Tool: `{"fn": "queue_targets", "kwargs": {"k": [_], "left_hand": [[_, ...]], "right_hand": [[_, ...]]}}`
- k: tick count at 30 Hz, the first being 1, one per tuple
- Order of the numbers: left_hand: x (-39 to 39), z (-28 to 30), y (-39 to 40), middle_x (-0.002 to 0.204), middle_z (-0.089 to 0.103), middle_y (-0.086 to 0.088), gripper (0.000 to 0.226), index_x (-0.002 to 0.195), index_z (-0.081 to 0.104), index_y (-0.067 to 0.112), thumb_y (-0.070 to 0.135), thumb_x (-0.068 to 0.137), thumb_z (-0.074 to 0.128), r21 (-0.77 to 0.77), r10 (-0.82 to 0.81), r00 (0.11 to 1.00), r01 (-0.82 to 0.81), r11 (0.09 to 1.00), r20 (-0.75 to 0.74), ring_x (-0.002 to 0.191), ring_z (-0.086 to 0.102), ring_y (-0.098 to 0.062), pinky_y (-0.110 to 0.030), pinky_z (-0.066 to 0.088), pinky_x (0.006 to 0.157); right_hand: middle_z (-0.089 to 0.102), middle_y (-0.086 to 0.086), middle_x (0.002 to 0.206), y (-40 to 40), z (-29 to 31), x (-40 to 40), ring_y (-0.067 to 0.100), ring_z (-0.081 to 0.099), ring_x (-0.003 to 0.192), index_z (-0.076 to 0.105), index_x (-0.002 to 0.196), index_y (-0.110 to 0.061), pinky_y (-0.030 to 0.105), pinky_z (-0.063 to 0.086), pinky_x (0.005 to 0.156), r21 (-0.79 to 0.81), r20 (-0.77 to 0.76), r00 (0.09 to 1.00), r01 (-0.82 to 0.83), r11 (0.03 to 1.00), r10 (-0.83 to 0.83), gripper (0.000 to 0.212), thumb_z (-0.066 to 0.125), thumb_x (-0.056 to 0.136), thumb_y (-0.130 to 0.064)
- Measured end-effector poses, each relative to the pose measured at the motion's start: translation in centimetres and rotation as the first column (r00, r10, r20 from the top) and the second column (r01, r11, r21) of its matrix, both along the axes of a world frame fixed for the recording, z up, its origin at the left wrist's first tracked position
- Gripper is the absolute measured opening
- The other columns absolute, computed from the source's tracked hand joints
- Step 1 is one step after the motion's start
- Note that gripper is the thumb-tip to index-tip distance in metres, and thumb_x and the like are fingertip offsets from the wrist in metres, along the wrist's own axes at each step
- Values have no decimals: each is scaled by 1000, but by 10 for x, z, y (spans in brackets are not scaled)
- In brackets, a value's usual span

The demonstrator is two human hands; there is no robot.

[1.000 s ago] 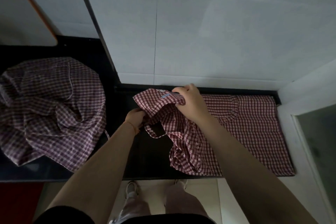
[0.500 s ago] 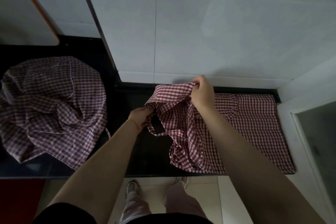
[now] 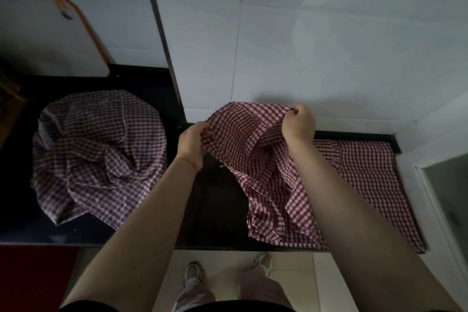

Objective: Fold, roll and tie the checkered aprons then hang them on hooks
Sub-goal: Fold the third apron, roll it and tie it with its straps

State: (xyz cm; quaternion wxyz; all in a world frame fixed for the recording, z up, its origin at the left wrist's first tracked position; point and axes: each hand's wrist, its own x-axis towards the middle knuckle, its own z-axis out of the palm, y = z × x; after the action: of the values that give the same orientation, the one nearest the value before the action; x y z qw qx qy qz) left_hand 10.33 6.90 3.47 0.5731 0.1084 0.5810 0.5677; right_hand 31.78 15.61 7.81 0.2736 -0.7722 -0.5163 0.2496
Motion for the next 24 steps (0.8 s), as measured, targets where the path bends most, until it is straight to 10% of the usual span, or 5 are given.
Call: {"fn": "queue_targets", "kwargs": {"k": [5,9,15,20,24], "left_hand": [[-11,3,-8,107,70,-9,25,110,68,12,29,95,59,-90,-61,995,54,994,-82,96,66,-23,-37,57,71],[-19,3,-20,105,69,-10,22,113,66,8,19,94,61,-111,-89,993,80,991,-74,91,66,-22,-34,55,69],[-63,-19,-37,95,66,-16,30,106,64,-4,15,83,58,-311,16,934,-134,941,-357,81,61,-28,-34,49,63],[-60,-17,-52,93,67,-7,31,98,68,9,38,97,54,-279,-160,984,134,951,-72,92,62,-25,-38,51,84],[-55,-33,-58,92,69,-3,22,100,67,15,35,96,59,-268,-303,952,302,915,38,92,61,-18,-32,47,78]], "right_hand": [[72,5,104,-19,5,-33,23,72,80,58,119,-14,40,55,80,-282,-616,774,-42,958,-148,37,39,100,-39],[69,12,111,-33,11,-56,24,71,90,50,134,-10,37,56,77,-268,-731,679,-189,945,-71,45,64,93,-22],[53,24,129,-56,25,-96,35,68,93,20,156,-18,42,60,68,-248,-866,496,-310,918,-66,70,46,97,9],[49,30,134,-81,5,-123,38,64,109,26,156,-21,46,58,87,-339,-876,469,-441,831,-109,72,46,95,11],[58,20,130,-102,-13,-130,34,64,110,44,148,-24,45,57,91,-386,-743,662,-548,742,102,63,43,94,9]]}}
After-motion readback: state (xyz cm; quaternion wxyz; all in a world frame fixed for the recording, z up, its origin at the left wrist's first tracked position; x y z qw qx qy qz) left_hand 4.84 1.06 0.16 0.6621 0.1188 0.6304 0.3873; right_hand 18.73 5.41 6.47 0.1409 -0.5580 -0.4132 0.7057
